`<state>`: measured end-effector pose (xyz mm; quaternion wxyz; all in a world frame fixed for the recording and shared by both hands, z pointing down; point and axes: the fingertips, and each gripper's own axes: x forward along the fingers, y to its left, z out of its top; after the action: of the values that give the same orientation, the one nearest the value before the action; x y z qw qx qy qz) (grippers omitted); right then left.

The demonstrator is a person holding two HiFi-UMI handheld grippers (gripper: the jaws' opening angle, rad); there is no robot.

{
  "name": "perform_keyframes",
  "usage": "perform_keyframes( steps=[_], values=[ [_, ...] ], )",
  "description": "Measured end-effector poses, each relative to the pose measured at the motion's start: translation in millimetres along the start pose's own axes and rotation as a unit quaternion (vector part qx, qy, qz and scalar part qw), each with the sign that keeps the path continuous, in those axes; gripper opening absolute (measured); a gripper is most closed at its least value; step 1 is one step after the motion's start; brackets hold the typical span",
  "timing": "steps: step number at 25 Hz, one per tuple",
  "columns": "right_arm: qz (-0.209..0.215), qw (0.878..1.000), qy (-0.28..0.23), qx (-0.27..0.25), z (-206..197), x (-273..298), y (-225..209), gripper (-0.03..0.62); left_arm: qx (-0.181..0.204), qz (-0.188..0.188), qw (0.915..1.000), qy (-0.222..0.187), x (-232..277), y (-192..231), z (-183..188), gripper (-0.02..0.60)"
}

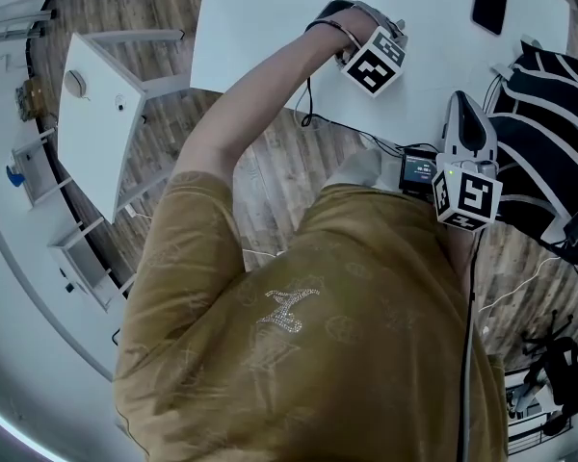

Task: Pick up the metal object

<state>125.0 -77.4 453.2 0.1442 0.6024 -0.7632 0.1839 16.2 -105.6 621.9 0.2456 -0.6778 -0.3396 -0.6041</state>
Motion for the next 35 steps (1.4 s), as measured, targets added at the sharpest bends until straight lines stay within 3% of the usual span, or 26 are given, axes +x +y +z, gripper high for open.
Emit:
perform_keyframes(
  steps=[4, 9, 19, 25, 35],
  values=[
    [-0.003, 0.999, 0.037, 0.005, -13.8, 7.6, -4.8, 0.011, -0.005, 0.007, 0.9999, -0.006, -1.6, -1.0, 0.5, 0.295],
    [0.003, 0.999, 0.043, 0.004, -17.4, 8.5, -2.7, 0.011, -0.018, 0.02, 0.9994, -0.02, -5.6, -1.2, 5.5, 0.295],
    [0.006, 0.999, 0.036, -0.001, -14.1, 3.3, -3.6, 0.011, -0.091, 0.085, 0.9896, -0.072, -31.6, 1.5, 14.1, 0.295],
    [0.009, 1.0, 0.027, -0.006, -7.6, 1.1, -2.6, 0.011, -0.155, 0.15, 0.9688, -0.121, -61.2, 2.1, 18.8, 0.295],
    [0.013, 1.0, 0.003, -0.018, 8.8, -2.6, 2.2, 0.011, -0.245, 0.251, 0.9191, -0.18, -111.9, -4.5, 17.7, 0.295]
  ],
)
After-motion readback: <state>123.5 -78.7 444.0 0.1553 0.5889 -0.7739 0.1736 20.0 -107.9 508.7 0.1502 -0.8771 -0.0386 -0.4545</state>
